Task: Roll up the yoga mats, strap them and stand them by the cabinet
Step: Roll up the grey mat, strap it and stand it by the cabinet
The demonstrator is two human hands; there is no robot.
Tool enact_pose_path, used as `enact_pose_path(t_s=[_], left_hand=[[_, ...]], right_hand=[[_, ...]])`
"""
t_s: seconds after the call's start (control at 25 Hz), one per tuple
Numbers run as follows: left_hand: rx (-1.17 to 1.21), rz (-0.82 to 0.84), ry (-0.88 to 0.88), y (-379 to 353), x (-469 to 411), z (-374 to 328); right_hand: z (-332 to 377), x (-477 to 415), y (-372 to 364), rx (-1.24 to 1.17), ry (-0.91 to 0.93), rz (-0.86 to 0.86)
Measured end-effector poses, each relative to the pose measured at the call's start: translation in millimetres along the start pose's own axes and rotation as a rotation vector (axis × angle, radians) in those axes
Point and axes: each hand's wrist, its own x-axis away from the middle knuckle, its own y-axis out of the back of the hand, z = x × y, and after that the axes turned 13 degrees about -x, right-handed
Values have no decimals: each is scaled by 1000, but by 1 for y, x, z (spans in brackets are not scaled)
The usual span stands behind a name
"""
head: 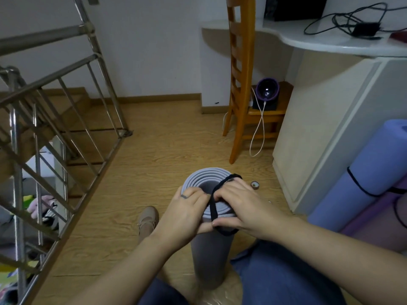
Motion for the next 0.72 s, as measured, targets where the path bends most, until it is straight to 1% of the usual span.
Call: enact_pose_path(t_s=[0.12, 0.2, 0.4, 0.48, 0.56, 0.72], left_hand=[[166, -80, 66, -7, -1, 0], [202, -103, 29, -12, -2, 0], [156, -33, -130, -8, -7, 8], [107, -2, -179, -7, -5, 14], [77, 25, -197, -6, -4, 17], [92, 50, -170, 1, -4, 17]], right_hand=[[-2, -6, 1, -28, -47, 11], [-5, -11, 1, -48, -53, -4], [-11, -11, -1, -53, -51, -34], [-11, -11, 0, -23, -25, 0], [-11, -11, 3, 21, 10, 58], [-7, -7, 13, 111, 40, 154]])
